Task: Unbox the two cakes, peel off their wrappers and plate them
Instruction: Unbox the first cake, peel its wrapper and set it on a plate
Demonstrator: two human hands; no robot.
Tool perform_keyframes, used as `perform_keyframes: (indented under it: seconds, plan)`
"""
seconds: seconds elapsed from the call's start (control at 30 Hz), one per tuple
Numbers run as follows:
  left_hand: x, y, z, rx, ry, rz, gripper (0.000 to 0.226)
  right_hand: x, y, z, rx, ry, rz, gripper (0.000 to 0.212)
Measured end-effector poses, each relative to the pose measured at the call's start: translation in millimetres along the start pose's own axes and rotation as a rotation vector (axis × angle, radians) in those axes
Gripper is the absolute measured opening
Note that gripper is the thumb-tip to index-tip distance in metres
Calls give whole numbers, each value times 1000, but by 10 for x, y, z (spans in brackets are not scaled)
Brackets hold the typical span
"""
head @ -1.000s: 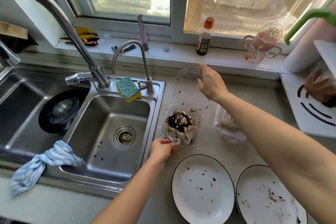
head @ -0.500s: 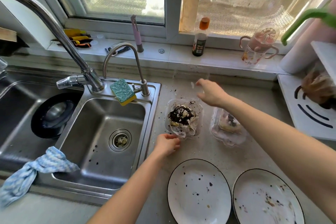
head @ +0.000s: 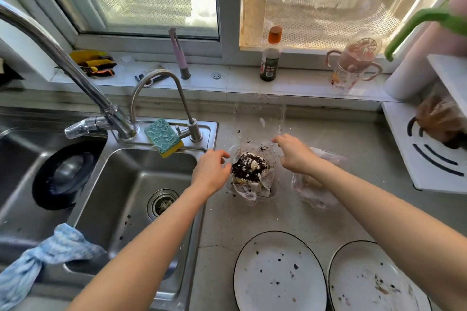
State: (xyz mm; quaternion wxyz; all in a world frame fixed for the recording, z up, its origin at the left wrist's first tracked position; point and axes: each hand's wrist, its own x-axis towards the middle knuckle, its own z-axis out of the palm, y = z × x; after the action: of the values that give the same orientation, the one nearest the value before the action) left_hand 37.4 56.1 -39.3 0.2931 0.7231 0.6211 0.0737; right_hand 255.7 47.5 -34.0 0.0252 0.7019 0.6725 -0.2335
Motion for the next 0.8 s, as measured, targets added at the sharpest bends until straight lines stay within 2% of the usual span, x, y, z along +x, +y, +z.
perform_keyframes:
  seconds: [0.17,0.33,0.57,0.7,0.8]
  plan:
    - [117,22,21,213,-273,55,64,56,-1,33,5,-130,-21,68]
    - [151,28,53,391,-349,132,85,39,-14,38,-76,-112,-59,72]
    - [232,-19,171,552,-278,238,96,35,-109,124,-254,-108,-47,81]
    - [264,-51,196,514,-265,247,100,46,-147,239,-234,-143,-15,65]
    - [283,-89,209,477,-257,249,94,65,-164,334,-211,-93,-5,50]
